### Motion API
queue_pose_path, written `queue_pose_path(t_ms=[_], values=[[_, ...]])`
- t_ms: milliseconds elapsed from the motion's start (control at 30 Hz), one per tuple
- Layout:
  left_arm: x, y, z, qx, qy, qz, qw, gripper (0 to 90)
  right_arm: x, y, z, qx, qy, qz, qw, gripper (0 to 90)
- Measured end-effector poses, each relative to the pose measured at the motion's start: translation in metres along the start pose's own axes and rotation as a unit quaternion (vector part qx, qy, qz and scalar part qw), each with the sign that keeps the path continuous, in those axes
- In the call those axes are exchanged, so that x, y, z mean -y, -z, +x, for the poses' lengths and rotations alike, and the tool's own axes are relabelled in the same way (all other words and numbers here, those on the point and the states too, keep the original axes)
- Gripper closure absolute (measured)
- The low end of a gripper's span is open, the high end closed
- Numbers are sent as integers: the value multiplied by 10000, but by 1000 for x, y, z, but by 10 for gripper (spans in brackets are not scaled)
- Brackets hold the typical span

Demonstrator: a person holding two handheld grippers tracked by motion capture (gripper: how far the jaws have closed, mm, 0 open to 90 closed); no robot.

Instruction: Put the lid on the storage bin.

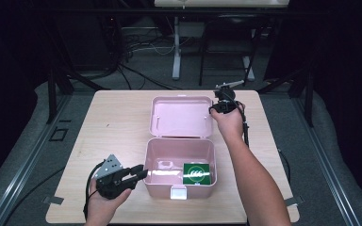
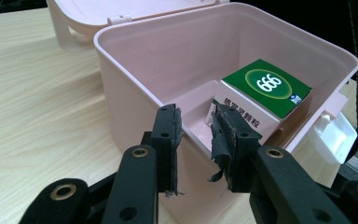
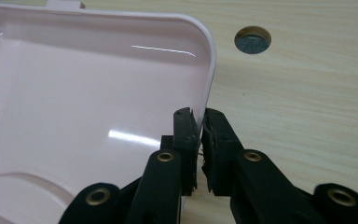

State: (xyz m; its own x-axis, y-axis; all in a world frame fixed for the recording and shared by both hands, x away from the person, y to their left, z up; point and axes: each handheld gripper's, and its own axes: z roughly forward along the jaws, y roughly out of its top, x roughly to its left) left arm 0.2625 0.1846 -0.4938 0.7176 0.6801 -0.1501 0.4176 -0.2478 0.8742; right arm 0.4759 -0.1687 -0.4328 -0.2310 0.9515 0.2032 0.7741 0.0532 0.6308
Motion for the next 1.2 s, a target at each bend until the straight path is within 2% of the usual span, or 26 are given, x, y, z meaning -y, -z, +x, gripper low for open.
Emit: queue_pose_path(t_ms=[100, 233, 500, 900, 1200], values=[[0, 0, 0, 5, 8, 2, 10000, 703, 0, 10, 2, -55, 66, -178, 9998, 851], [0, 0, 0, -8, 11, -7, 10000, 702, 0, 19, 2, -124, 89, -290, 9995, 854], [0, -1, -1, -18, 39, -19, 10000, 703, 2, 34, 7, -145, 331, -491, 9981, 856], [0, -1, 0, -22, 52, -17, 10000, 702, 6, 56, 11, -256, 636, -660, 9955, 858], [0, -1, 0, -21, 57, -29, 10000, 702, 12, 68, 11, -388, 728, -822, 9932, 861]])
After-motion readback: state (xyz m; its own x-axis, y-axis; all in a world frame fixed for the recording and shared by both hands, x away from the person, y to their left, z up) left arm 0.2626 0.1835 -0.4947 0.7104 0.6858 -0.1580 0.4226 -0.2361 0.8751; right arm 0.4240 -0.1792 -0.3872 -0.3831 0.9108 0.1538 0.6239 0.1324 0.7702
